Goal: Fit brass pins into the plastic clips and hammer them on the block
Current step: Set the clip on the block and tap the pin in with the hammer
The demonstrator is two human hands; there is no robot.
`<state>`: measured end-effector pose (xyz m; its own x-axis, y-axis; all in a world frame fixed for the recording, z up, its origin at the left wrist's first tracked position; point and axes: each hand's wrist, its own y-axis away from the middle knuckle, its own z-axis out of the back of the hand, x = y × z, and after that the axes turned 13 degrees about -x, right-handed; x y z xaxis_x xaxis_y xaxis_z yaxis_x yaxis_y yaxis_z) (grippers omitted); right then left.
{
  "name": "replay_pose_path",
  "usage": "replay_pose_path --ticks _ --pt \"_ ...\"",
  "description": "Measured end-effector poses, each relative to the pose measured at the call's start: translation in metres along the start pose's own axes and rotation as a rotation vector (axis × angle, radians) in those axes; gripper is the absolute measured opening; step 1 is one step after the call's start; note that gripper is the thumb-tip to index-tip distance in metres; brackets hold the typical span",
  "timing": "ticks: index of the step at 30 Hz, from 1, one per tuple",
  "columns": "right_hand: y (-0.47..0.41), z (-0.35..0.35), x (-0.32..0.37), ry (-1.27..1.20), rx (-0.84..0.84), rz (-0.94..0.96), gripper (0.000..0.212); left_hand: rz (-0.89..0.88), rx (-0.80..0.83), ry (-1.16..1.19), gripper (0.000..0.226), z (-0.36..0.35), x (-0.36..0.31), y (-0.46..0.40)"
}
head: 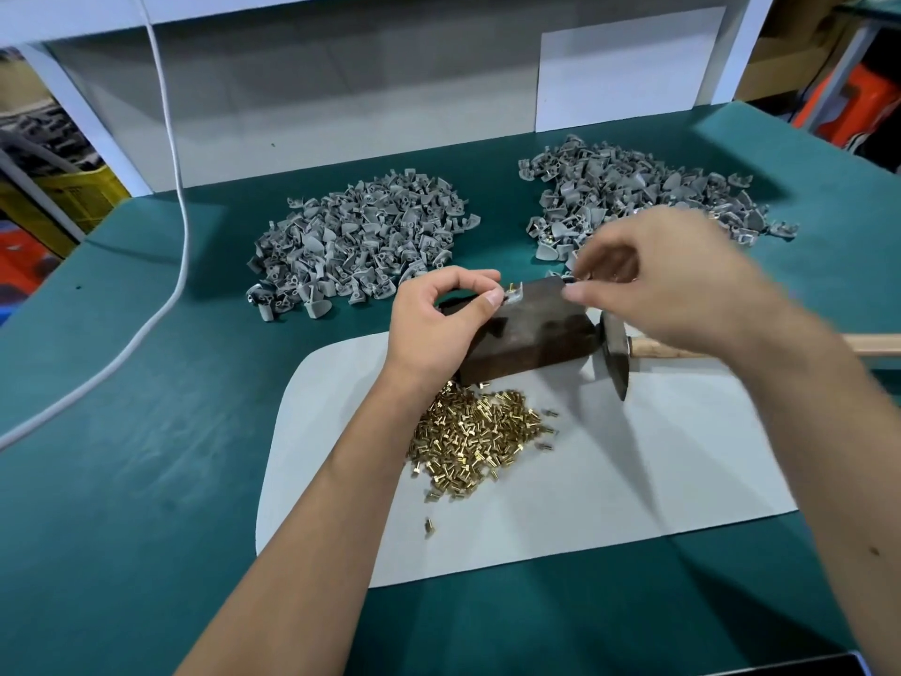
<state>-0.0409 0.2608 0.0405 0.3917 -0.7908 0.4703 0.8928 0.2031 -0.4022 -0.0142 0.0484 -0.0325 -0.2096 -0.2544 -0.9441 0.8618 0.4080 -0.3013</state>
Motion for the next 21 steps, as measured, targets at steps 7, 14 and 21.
replay_pose_path --ticks 7,14,21 --pt "0.012 -0.050 0.020 -0.351 -0.201 0.015 0.023 -0.043 -0.009 0.083 0.010 0.001 -0.001 0.002" --pt "0.024 -0.068 0.021 -0.291 -0.397 0.106 0.020 -0.259 -0.060 -0.033 0.010 -0.002 -0.005 0.005" --pt "0.029 -0.071 0.024 -0.336 -0.467 0.104 0.015 -0.262 -0.057 0.019 0.010 -0.006 -0.005 0.007"
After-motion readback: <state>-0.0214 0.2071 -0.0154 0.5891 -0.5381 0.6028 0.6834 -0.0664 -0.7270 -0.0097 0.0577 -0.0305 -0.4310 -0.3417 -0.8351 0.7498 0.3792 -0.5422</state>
